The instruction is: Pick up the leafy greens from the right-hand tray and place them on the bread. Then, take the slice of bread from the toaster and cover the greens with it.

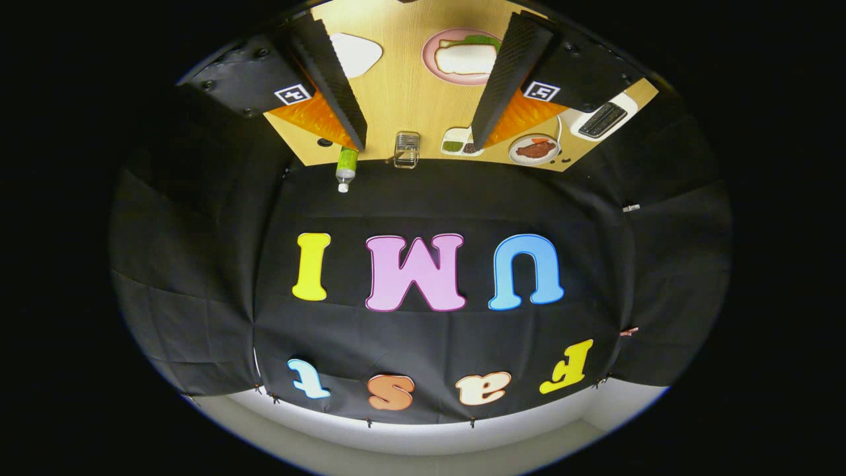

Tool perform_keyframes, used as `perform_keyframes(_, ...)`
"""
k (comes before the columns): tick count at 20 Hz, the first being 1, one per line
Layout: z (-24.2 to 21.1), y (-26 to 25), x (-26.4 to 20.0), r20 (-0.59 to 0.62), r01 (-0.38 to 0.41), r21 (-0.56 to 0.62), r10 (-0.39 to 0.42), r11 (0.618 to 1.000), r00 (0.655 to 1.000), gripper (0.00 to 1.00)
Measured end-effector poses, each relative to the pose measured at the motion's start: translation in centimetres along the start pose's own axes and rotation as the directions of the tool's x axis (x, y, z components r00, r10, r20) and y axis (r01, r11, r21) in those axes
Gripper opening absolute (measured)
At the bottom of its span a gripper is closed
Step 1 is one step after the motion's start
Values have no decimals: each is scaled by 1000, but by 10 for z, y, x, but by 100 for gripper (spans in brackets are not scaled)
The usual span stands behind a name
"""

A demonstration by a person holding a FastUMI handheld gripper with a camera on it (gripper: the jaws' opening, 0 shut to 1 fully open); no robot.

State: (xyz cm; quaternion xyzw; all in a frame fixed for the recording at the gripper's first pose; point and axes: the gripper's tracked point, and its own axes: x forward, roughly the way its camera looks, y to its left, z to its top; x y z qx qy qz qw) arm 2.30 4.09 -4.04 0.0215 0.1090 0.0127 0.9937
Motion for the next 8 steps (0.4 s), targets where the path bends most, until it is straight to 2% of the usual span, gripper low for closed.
perform_keyframes(8,10,-10,-2,18,48,1,-48,999,999,99)
